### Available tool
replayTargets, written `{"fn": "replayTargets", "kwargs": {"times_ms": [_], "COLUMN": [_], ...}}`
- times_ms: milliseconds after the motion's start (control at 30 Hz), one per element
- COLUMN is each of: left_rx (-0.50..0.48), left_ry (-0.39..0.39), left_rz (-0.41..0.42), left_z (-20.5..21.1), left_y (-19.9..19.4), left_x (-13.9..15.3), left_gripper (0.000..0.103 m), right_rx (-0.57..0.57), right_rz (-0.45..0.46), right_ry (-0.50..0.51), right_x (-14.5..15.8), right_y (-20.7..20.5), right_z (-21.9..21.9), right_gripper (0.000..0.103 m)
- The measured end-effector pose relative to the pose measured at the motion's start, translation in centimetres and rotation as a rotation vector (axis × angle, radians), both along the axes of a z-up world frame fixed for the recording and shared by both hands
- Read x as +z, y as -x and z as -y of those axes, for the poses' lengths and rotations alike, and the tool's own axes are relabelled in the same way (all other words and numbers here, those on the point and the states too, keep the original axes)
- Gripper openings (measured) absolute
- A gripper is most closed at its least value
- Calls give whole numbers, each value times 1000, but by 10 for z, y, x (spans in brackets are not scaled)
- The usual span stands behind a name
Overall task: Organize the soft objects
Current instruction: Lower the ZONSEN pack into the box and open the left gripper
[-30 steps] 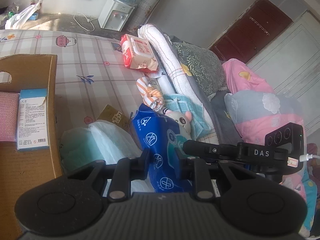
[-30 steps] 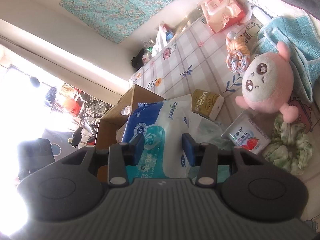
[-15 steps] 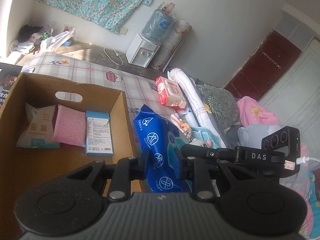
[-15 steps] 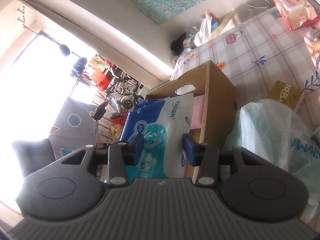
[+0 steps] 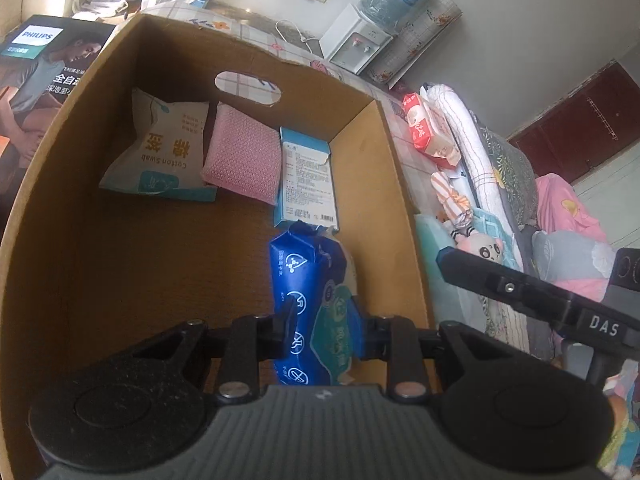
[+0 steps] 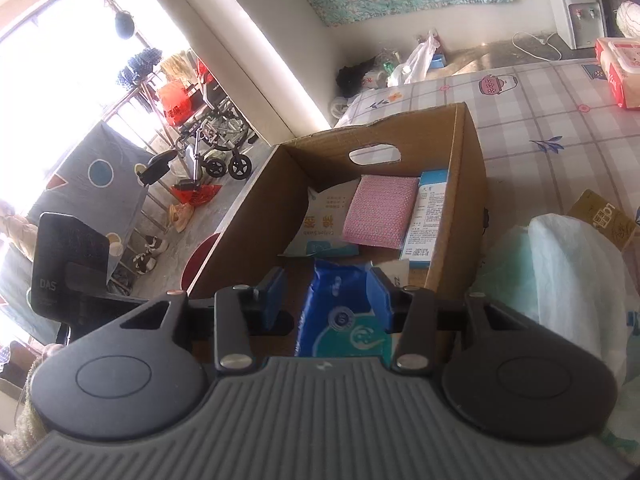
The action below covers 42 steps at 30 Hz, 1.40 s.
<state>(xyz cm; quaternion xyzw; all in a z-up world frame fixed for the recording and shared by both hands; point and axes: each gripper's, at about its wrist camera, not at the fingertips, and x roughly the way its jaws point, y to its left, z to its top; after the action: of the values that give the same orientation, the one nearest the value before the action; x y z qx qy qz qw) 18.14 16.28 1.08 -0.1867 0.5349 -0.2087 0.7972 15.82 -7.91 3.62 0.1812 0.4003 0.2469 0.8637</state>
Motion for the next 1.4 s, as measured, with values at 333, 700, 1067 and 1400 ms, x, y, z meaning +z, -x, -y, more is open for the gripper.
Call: {"fn": "replayTargets", "kwargs": {"times_ms": [333, 700, 1067, 1400], "left_rx": [46, 181, -28, -146], "left_ry": [-112, -164, -370, -374], "left_rz": [-59, -211, -50, -37], "left_z": [-3, -9, 43, 68], "left_y": [-11, -37, -53, -46], "left_x": [-31, -56, -53, -53], "left_gripper": [50, 66, 62, 61], "right_rx": [-65, -67, -94, -110], "right_rz": [3, -35, -67, -76], "right_ry": [-37, -90, -119, -130], "right_x": [-3, -21, -37, -43], "right_y": [8, 5, -5, -5], "right_z": [38, 45, 63, 74], "right_gripper": [46, 47, 48, 48]}}
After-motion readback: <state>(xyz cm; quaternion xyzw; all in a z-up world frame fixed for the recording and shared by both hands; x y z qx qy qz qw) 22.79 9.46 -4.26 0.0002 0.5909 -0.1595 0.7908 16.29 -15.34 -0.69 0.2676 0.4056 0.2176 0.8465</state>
